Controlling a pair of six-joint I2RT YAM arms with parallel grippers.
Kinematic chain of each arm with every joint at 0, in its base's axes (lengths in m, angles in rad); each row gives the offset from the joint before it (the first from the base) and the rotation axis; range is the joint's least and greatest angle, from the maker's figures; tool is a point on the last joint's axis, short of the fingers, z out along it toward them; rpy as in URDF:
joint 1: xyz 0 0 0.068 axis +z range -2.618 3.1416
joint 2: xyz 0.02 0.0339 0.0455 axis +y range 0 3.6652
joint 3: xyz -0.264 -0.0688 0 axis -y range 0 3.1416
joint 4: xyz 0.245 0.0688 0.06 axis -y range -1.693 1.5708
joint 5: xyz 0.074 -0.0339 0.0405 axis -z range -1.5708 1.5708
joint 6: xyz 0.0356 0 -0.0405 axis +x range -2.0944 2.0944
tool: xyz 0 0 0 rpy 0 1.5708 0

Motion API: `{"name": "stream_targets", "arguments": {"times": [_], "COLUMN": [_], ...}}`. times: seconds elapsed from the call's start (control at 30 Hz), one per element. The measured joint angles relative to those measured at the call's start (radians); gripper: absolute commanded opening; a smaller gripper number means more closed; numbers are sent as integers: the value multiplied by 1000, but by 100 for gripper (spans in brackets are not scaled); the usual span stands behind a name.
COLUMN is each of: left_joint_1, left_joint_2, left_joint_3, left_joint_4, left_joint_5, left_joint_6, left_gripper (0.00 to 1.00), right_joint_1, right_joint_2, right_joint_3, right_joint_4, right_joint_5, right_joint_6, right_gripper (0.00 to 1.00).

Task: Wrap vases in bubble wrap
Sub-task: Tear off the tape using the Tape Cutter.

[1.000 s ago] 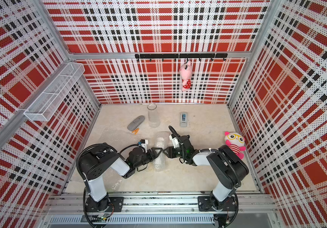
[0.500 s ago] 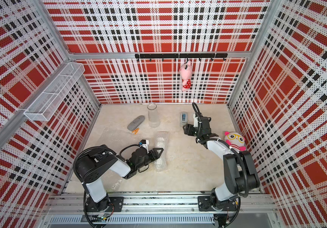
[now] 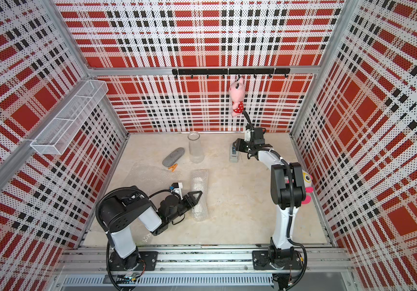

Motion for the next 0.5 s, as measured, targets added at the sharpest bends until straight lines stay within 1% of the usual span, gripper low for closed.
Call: {"name": "stream_targets", "arguments": {"times": [0.2, 0.5], "left_joint_1": [3, 3], "left_joint_2": [6, 9], "left_joint_3": [-8, -9], "left_joint_4": [23, 29], "left_joint_5": [2, 2], "left_joint_6": [-3, -3], "left_gripper": [37, 37], "right_joint_1": [0, 0], "right_joint_2": [77, 127], "right_joint_3": [72, 80], "right_joint_4": [-59, -94], "right_joint_5": [-23, -45], "right_joint_6": [-23, -40], "right_gripper": [51, 48]}}
